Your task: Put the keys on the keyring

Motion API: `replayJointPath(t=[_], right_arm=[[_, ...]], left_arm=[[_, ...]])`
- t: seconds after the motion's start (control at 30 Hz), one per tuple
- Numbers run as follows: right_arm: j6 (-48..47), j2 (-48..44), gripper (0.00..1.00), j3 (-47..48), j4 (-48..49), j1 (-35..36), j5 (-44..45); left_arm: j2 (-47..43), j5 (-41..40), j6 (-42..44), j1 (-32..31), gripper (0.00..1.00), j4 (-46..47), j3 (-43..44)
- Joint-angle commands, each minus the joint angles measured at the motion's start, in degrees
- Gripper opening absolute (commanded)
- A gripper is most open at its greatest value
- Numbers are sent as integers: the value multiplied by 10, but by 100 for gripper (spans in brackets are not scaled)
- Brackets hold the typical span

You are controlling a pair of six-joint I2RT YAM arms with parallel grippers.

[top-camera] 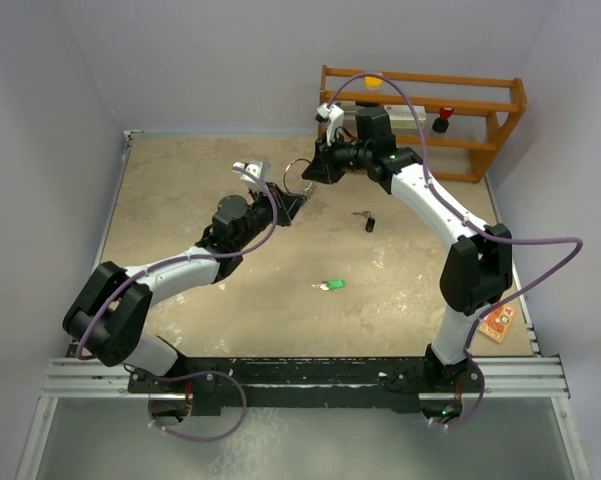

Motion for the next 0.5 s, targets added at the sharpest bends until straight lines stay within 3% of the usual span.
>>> replayJointPath(t=[0.0, 0.47], right_arm=[[7, -8, 0, 18, -30, 4, -39], [5, -5, 0, 16, -29, 2, -46]], left_arm=[[-25, -38, -16, 4, 6, 44, 29], [-29, -34, -14, 4, 19, 58, 20]])
